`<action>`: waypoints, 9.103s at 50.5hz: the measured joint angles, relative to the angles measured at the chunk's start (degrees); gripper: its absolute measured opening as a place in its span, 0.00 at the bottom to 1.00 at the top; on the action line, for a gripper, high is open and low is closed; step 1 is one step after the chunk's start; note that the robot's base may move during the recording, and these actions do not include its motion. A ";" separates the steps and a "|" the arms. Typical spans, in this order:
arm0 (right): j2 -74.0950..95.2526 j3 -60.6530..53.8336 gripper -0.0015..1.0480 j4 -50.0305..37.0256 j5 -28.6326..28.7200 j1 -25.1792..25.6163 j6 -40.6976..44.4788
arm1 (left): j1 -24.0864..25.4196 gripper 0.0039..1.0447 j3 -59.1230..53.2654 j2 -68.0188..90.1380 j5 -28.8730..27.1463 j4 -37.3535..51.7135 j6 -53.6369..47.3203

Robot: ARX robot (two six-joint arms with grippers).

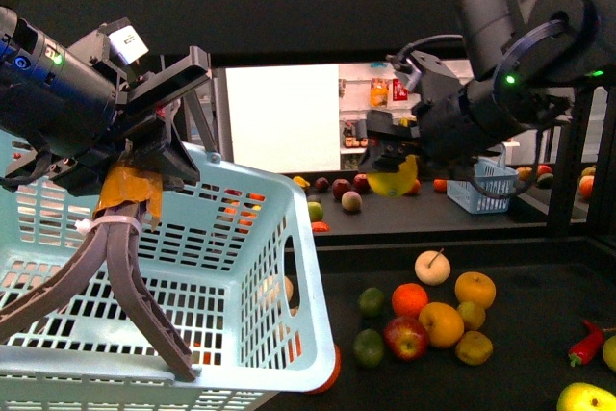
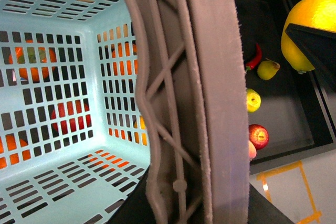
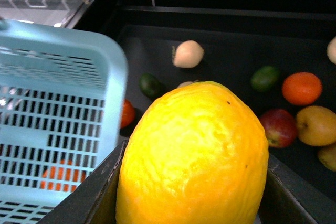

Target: Pick lemon from shelf

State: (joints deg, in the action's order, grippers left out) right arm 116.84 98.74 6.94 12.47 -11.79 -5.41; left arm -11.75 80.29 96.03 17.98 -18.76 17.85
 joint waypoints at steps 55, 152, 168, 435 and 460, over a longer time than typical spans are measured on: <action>1.68 5.53 0.80 7.63 1.57 -15.54 0.31 | 0.00 0.16 0.00 0.00 0.00 0.00 0.02; 18.80 -15.56 0.93 -18.12 -0.81 5.33 3.98 | 0.00 0.16 0.00 0.02 0.00 0.00 0.31; 25.57 -11.61 0.93 -16.94 1.40 2.19 1.62 | 0.00 0.16 0.00 0.02 -0.02 0.00 0.31; -3.58 -3.37 0.93 -7.54 -6.80 -4.28 6.01 | 0.07 0.16 0.00 0.33 -0.04 0.00 0.24; -36.02 -41.68 0.93 -29.22 -11.69 7.93 4.33 | 0.00 0.16 0.00 0.35 0.00 0.00 0.20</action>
State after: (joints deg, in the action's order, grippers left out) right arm 80.82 57.06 -22.28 0.78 -3.86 -1.08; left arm -11.75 80.29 96.38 17.98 -18.76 18.04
